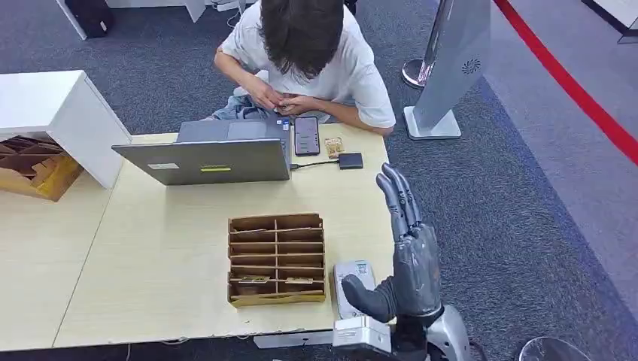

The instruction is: Pass the card to the sensor for recognition and then transmit it.

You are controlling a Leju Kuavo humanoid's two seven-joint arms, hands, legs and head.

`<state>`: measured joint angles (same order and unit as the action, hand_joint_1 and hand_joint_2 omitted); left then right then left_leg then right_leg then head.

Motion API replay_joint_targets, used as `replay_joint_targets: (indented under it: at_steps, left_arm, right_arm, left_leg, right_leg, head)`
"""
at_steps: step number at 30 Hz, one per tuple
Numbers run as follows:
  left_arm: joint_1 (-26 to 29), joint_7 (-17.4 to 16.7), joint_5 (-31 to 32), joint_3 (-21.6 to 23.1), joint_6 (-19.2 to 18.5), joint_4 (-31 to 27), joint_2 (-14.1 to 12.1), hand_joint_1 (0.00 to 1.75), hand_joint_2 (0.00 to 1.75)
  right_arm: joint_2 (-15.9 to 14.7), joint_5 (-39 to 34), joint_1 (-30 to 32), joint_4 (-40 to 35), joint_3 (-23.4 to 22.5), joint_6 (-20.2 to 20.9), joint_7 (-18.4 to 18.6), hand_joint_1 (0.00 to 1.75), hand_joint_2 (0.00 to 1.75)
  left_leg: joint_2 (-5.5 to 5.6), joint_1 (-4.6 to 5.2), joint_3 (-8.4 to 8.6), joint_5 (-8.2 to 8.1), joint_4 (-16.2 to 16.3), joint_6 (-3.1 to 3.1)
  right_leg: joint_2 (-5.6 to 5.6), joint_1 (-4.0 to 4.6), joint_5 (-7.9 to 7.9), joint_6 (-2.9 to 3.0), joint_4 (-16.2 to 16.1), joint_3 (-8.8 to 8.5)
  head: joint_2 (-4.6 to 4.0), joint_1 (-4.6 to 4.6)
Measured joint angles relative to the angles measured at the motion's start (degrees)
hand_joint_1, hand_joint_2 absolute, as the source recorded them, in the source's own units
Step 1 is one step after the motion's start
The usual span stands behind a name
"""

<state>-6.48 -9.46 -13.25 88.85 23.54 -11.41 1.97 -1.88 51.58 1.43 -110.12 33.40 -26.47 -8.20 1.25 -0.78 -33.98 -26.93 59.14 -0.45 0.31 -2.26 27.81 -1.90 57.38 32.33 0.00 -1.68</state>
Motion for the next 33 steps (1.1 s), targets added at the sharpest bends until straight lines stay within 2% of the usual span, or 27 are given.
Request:
replay_joint_targets:
  at_steps: [12, 20, 21, 33]
  left_arm:
    - [-0.1, 0.0, 0.0, 0.0, -0.4, 0.3, 0.2, 0.0, 0.0]
    - [-0.4, 0.0, -0.1, 0.0, -0.9, 0.6, 0.3, 0.0, 0.0]
    - [-0.4, 0.0, -0.1, 0.0, -0.9, 0.6, 0.3, 0.0, 0.0]
    - [-0.8, 0.0, 0.4, 0.0, -1.3, 0.7, 0.3, 0.0, 0.0]
  right_arm:
    - [0.0, -3.2, 2.2, -1.6, 0.3, 0.8, -3.1, 0.0, 0.0]
    - [-0.7, -4.3, 2.3, 0.1, 1.0, 1.3, -4.7, 0.0, 0.0]
    - [-0.8, -4.3, 2.3, 0.3, 1.1, 1.3, -4.7, 0.0, 1.75]
    - [-1.5, -1.7, 2.2, 3.7, 3.2, 2.5, -4.0, 0.0, 1.75]
  left_leg:
    - [0.0, 0.0, 0.0, 0.0, 0.0, 0.0]
    - [0.0, 0.0, 0.0, 0.0, 0.0, 0.0]
    - [0.0, 0.0, 0.0, 0.0, 0.0, 0.0]
    - [0.0, -0.01, -0.01, 0.0, 0.0, 0.0]
  right_leg:
    - [0.0, 0.0, 0.01, 0.01, 0.0, 0.0]
    - [0.0, 0.0, 0.01, 0.0, 0.0, 0.0]
    - [0.0, 0.0, 0.01, 0.0, 0.0, 0.0]
    - [0.0, 0.01, 0.01, 0.01, 0.0, 0.0]
  head:
    - [0.0, 0.0]
    - [0.0, 0.0]
    - [0.0, 0.0]
    - [0.0, 0.0]
